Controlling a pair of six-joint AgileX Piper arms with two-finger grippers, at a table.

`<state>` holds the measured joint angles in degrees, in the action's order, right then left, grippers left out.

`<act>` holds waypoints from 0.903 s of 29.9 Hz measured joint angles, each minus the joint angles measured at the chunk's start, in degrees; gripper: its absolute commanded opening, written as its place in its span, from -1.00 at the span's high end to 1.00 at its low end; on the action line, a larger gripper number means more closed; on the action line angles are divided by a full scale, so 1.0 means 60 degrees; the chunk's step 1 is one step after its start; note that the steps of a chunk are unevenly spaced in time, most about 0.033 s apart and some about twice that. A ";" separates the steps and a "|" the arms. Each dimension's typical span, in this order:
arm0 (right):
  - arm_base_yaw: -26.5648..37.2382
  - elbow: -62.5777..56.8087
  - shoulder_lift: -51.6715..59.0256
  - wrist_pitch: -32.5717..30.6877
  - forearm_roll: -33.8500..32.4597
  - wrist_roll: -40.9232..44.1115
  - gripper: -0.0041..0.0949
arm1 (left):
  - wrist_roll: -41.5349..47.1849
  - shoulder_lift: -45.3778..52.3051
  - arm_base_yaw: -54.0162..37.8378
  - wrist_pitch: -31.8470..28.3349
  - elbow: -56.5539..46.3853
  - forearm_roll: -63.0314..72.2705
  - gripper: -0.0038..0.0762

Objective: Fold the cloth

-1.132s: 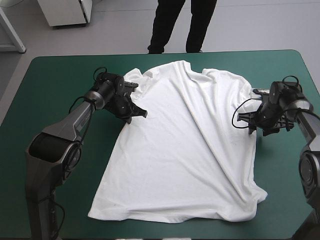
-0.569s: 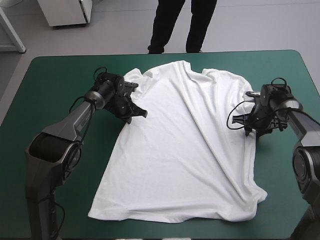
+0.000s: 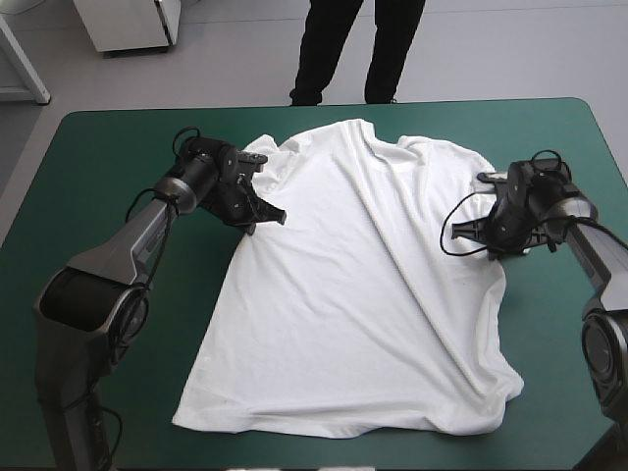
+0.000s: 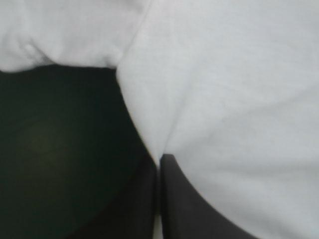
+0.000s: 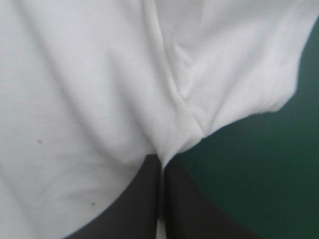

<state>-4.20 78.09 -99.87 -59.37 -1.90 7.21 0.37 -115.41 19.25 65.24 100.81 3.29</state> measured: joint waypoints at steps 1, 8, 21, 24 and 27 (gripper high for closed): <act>-0.0003 0.0170 0.0076 -0.0024 0.0000 0.0000 0.95 | 0.0000 0.0155 0.0000 0.0058 0.0000 0.0008 0.96; -0.0022 0.2331 0.0277 -0.0447 0.0030 -0.0098 0.95 | 0.0000 0.1678 0.0000 0.0212 0.0000 0.0008 0.96; -0.0032 0.6245 0.1188 -0.1686 0.0635 -0.0526 0.95 | -0.0219 0.3472 0.0000 0.0605 0.3171 -0.0024 0.96; -0.0032 0.6850 0.1633 -0.1955 0.0964 -0.0703 0.95 | -0.0344 0.3658 0.0000 0.0893 0.4336 -0.0024 0.96; -0.0032 0.7467 0.2107 -0.2034 0.1245 -0.0801 0.95 | -0.0550 0.3748 0.0000 0.1155 0.5530 -0.0024 0.96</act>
<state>-4.40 122.89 -87.23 -71.57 5.57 2.40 -2.94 -92.92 19.25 72.17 133.99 3.14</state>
